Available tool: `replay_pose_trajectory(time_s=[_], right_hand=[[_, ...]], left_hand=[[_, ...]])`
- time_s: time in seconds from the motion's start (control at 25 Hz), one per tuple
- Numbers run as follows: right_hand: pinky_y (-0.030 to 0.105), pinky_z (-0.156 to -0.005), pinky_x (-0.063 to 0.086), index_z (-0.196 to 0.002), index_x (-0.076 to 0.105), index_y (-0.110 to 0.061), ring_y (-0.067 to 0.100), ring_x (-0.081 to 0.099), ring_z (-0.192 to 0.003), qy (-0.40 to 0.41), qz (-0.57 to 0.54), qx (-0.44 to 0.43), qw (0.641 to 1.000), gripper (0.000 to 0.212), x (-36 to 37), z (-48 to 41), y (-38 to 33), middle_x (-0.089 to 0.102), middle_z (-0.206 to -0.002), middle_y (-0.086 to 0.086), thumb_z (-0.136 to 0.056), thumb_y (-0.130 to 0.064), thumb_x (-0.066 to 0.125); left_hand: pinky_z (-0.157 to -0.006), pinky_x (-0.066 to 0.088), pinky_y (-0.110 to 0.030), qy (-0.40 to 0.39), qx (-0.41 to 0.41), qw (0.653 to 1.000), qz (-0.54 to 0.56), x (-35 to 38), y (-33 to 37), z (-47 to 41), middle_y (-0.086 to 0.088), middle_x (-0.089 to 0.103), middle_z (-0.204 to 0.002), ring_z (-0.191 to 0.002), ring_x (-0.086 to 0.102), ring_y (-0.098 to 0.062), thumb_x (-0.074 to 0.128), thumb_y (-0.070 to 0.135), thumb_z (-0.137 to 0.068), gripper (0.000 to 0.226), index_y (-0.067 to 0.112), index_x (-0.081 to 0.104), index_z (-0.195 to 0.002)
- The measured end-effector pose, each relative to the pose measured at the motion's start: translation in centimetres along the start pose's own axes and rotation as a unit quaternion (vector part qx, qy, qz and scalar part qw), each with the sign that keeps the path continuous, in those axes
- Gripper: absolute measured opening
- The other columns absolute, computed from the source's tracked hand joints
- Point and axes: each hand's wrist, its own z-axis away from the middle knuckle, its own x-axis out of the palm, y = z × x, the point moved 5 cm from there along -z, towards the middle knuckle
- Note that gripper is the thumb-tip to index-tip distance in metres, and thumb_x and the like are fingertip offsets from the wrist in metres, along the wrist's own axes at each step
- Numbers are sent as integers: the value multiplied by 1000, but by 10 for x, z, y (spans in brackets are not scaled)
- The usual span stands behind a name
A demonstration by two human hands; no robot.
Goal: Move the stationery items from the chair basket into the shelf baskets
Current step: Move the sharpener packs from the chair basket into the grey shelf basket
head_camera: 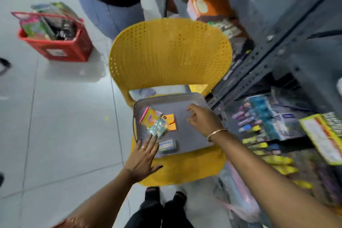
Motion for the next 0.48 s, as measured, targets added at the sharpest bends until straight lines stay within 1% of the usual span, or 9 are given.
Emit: replay_pose_trajectory(time_s=[0.04, 0.08, 0.12, 0.16, 0.2, 0.28, 0.36, 0.48], right_hand=[[44, -76, 52, -115, 54, -9, 35, 61, -97, -29, 8, -4, 1000, 29, 26, -11, 4, 66, -104, 17, -86, -10, 57], [45, -78, 51, -115, 54, -8, 35, 59, -102, -60, 11, -9, 998, 30, 54, -20, 10, 64, -109, 17, -85, -10, 57], [46, -82, 51, -116, 54, -8, 34, 56, -108, -84, 18, -13, 996, 32, 76, -26, 15, 62, -115, 16, -84, -10, 59], [46, -87, 49, -118, 53, -9, 33, 53, -114, -106, 27, -20, 994, 35, 101, -32, 20, 60, -121, 15, -84, -11, 60], [45, -90, 47, -122, 52, -10, 31, 49, -120, -123, 39, -27, 991, 40, 120, -37, 24, 57, -126, 14, -83, -12, 62], [43, -94, 44, -125, 48, -10, 30, 43, -124, -155, 72, -45, 984, 47, 153, -43, 31, 52, -130, 13, -82, -14, 64], [43, -95, 44, -126, 45, -10, 31, 41, -124, -174, 106, -61, 977, 51, 178, -48, 35, 48, -130, 13, -80, -15, 66], [44, -96, 45, -129, 41, -11, 30, 40, -124, -179, 142, -82, 970, 58, 198, -51, 38, 45, -134, 12, -78, -17, 68]], left_hand=[[-94, 43, -51, -10, 0, 1000, 3, 14, -6, 0, -15, 50, -136, -130, 38, -31, 32, 68, -80, 80, 7, 59, -124], [-99, 37, -50, -8, 2, 1000, 0, 26, -11, 0, -15, 50, -136, -129, 41, -31, 32, 69, -81, 80, 7, 59, -124], [-102, 29, -50, -6, 11, 1000, -4, 34, -13, -1, -15, 49, -137, -129, 41, -32, 32, 69, -81, 80, 8, 58, -125], [-103, 21, -48, -5, 17, 1000, -8, 43, -16, 0, -16, 48, -138, -129, 41, -32, 32, 69, -82, 80, 7, 57, -126], [-103, 17, -46, -3, 23, 1000, -15, 48, -18, 0, -16, 47, -138, -129, 41, -32, 31, 68, -83, 79, 7, 57, -126], [-104, 15, -45, 0, 30, 999, -28, 60, -21, -1, -16, 48, -137, -129, 41, -32, 30, 65, -86, 76, 6, 58, -125], [-106, 14, -46, 8, 27, 999, -21, 72, -24, -3, -17, 47, -138, -130, 39, -33, 29, 63, -88, 73, 6, 58, -124], [-107, 15, -47, 30, 24, 999, -5, 79, -24, -3, -17, 48, -138, -130, 38, -36, 29, 60, -90, 68, 7, 56, -122]])
